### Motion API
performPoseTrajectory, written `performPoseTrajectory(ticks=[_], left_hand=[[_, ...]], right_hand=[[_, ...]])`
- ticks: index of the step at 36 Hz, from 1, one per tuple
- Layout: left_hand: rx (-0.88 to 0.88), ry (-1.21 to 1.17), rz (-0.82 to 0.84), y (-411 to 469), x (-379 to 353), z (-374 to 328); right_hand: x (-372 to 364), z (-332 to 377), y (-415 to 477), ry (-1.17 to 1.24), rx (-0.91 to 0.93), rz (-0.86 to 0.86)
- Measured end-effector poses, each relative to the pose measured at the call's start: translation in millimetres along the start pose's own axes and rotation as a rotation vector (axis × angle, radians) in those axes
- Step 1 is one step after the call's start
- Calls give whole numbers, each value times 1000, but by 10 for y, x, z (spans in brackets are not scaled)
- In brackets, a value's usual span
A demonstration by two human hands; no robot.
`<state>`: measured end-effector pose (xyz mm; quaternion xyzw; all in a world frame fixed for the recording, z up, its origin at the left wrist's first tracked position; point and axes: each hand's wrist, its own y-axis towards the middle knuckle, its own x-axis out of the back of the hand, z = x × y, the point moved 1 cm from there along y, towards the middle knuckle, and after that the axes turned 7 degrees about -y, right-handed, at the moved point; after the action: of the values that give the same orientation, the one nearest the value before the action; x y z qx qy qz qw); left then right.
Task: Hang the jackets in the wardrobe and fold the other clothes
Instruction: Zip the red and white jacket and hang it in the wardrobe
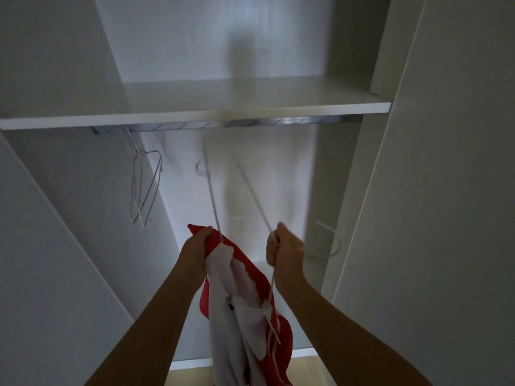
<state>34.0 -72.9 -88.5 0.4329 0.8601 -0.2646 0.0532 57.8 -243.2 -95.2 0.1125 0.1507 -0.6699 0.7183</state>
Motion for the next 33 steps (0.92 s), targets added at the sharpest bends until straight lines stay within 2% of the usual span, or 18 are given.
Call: performPoseTrajectory(ticks=[5,8,13,19,25,28,31,33], left_hand=[[-84,-92,-115,107,366,-255],[-63,-134,-165,147,604,-256],[-36,-148,-155,136,805,-255],[-72,-40,-119,163,981,-503],[-258,225,-193,159,938,-585],[-396,330,-237,89,833,-587],[-554,429,-121,-97,558,-549],[-632,538,-21,-199,326,-522]], right_hand=[[339,-597,-104,-445,-62,116],[483,-639,-91,-527,-48,154],[479,-556,-113,-626,38,322],[526,-581,-169,-821,39,441],[527,-554,-182,-1023,78,506],[531,-595,-173,-1063,36,524],[502,-651,-181,-1033,-15,536],[416,-688,-144,-1112,-17,586]])
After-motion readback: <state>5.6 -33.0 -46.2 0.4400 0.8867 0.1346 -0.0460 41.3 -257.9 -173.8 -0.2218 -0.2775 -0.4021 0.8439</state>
